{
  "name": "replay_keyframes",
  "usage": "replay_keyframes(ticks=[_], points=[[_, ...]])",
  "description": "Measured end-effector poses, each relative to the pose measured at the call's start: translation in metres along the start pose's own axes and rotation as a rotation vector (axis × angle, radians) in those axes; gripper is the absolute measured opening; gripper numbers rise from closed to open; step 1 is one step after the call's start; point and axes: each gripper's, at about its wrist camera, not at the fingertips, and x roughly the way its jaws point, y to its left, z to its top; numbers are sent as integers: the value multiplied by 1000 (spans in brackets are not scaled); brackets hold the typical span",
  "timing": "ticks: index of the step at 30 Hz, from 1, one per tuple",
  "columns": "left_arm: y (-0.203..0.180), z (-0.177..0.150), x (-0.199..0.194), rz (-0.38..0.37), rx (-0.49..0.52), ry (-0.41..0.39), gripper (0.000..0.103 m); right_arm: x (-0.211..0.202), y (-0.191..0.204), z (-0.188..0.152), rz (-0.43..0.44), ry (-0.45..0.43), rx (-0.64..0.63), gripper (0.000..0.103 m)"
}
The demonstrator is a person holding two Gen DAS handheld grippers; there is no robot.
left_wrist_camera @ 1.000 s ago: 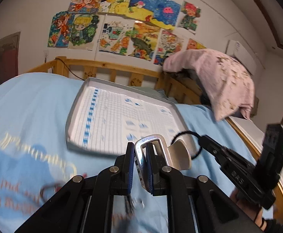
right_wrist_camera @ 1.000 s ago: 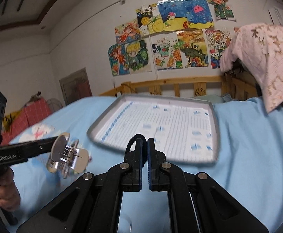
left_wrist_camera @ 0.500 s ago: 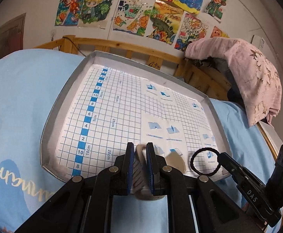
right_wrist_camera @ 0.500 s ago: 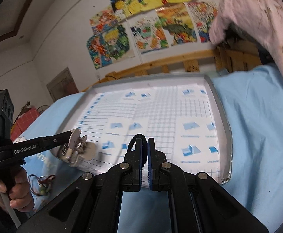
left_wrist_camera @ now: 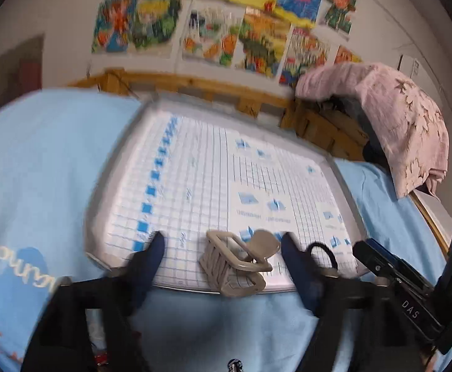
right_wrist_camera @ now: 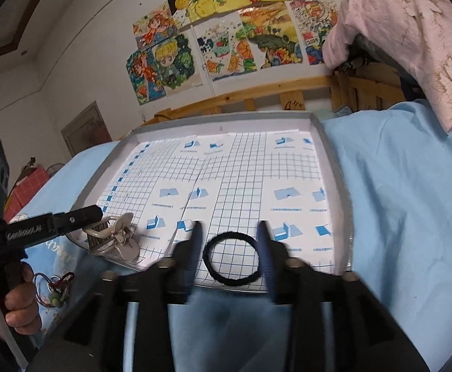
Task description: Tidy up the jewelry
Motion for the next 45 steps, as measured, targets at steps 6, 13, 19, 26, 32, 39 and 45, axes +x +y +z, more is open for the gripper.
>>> replay_keyframes(ticks=[6,13,19,26,32,39,45], points=[[-4,-4,-47,21,22,-95,95,-32,1,1,-34,-73,-35,43],[-3,-24,-124,77,13,-265,103,-104,15,2,-43,-207,-82,74],[-5,-55,-190,115,44,-345,103,-173,41,-15,-33,-313,-134,93],[-3,-100,-246,143,51,-376,103,-239,64,-49,-4,-388,-144,95],[2,-142,-277,166,51,-364,103,-275,71,-87,12,-387,-125,97],[9,-172,-301,184,36,-365,103,-291,75,-115,5,-360,-128,97],[14,-193,-313,205,42,-368,103,-301,77,-140,-9,-320,-124,97]])
